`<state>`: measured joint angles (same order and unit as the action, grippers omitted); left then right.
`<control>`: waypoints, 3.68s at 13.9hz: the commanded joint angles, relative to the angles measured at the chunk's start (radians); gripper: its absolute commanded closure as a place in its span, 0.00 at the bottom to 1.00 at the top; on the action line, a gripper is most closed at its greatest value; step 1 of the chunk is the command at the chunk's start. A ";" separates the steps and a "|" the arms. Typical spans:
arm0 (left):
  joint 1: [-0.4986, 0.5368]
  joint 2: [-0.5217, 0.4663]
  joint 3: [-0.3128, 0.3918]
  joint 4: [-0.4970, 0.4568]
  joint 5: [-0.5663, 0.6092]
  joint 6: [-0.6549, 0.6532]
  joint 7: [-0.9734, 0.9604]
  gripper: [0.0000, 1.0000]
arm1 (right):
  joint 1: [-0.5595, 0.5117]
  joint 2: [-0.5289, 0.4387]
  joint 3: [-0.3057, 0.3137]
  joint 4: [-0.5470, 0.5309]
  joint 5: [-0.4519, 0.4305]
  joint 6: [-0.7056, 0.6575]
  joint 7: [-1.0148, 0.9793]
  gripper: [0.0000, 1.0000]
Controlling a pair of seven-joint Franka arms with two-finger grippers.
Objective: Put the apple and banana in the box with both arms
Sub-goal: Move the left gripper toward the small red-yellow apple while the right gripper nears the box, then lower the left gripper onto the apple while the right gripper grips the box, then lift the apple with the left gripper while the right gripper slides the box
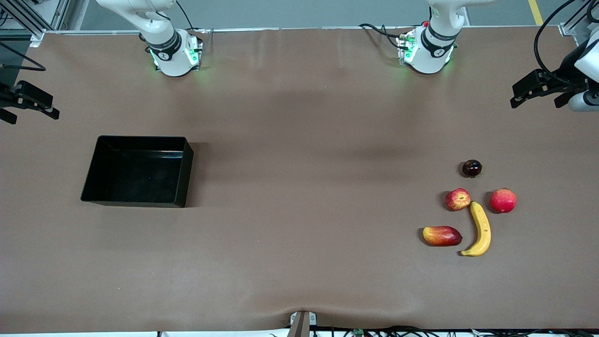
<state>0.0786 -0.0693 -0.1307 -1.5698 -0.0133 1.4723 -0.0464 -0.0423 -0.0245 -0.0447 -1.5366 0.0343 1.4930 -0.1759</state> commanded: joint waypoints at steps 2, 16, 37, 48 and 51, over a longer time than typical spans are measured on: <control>0.003 0.011 -0.004 0.031 0.007 -0.026 -0.003 0.00 | -0.024 -0.012 0.020 -0.007 -0.021 0.003 0.013 0.00; 0.013 0.195 -0.003 -0.373 0.110 0.586 -0.013 0.00 | -0.128 0.305 0.019 0.035 -0.020 0.138 -0.002 0.00; 0.073 0.504 0.002 -0.449 0.104 1.099 -0.058 1.00 | -0.280 0.443 0.026 -0.415 -0.024 0.678 -0.212 1.00; 0.069 0.307 -0.006 -0.270 0.110 0.671 -0.041 1.00 | -0.018 0.419 0.032 -0.074 0.165 0.217 0.083 1.00; 0.069 0.280 -0.047 -0.193 0.105 0.556 -0.062 1.00 | 0.180 0.425 0.032 -0.073 0.194 0.263 0.306 1.00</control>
<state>0.1471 0.2346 -0.1463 -1.8125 0.0759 2.1058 -0.0826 0.0355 0.4162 -0.0030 -1.6126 0.1850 1.7459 0.0234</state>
